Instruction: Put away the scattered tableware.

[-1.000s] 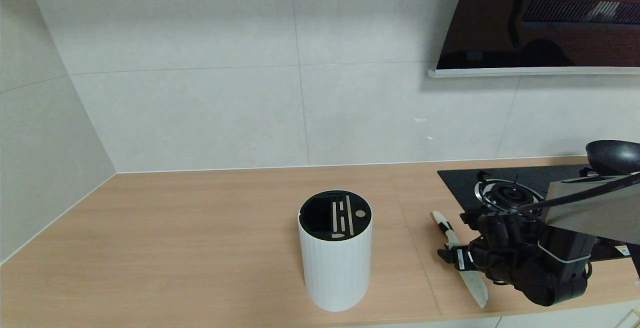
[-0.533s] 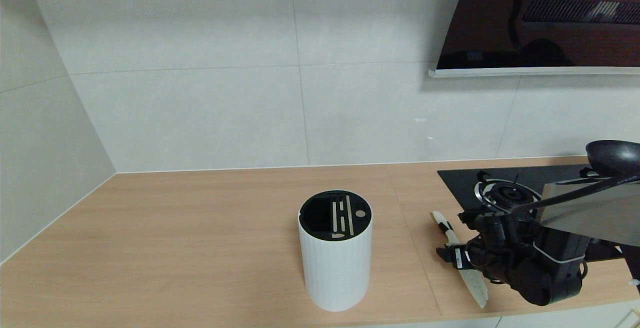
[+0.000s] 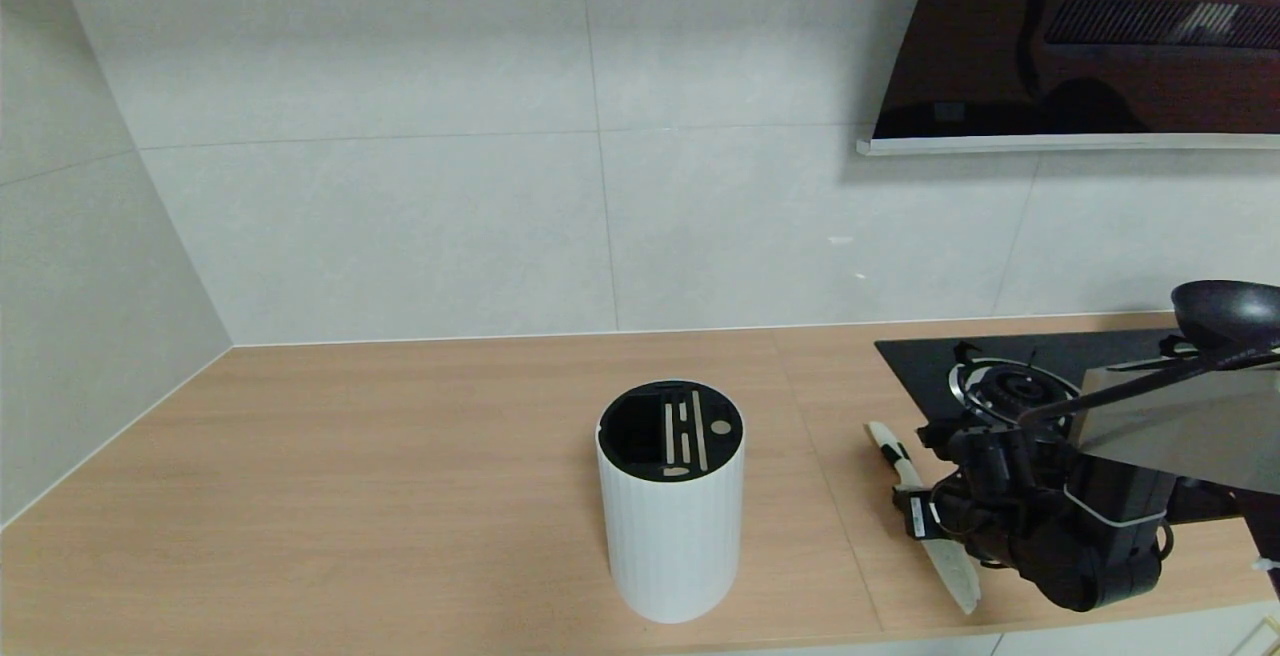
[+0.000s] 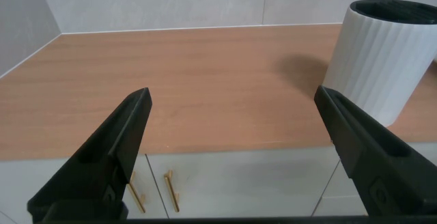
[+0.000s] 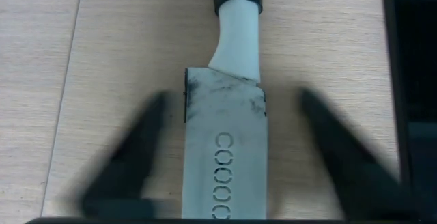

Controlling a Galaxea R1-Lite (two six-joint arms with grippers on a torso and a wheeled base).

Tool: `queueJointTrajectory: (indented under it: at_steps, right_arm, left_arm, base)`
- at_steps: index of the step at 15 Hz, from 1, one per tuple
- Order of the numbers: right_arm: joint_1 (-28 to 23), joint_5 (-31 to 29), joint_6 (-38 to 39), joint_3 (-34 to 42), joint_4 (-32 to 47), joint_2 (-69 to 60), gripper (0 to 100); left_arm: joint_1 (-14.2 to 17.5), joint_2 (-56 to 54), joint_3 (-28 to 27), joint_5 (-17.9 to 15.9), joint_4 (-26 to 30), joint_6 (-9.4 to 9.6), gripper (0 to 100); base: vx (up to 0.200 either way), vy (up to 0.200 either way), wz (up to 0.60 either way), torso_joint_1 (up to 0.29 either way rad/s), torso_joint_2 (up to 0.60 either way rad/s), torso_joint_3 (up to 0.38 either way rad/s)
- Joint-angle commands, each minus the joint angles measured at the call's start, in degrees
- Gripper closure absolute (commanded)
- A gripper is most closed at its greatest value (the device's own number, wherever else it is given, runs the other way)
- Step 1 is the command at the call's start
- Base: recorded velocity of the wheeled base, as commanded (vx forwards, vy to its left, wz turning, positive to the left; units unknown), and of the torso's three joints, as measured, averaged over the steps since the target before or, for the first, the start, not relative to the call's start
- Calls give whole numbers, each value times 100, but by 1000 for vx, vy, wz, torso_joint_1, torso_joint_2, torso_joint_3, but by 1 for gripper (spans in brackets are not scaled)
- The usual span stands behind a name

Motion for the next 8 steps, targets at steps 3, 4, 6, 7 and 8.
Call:
queueJointTrajectory:
  at_steps: [3, 4, 6, 7, 8]
  right_arm:
    - [10, 3, -1, 8, 9, 3, 100]
    - [10, 3, -1, 8, 9, 3, 100]
    - [10, 3, -1, 8, 9, -15, 100]
    - [10, 3, 8, 8, 9, -24, 100]
    - [10, 3, 8, 26, -17, -68, 100]
  left_arm:
    - [0, 2, 0, 1, 2, 2, 0]
    - [0, 2, 0, 1, 2, 2, 0]
    - [0, 2, 0, 1, 2, 2, 0]
    - [0, 2, 0, 1, 2, 2, 0]
    - [0, 2, 0, 1, 2, 2, 0]
  base:
    - [0, 0, 0, 0, 0, 0]
    - [0, 0, 0, 0, 0, 0]
    - [0, 0, 0, 0, 0, 0]
    - [0, 0, 0, 0, 0, 0]
    - [0, 0, 0, 0, 0, 0]
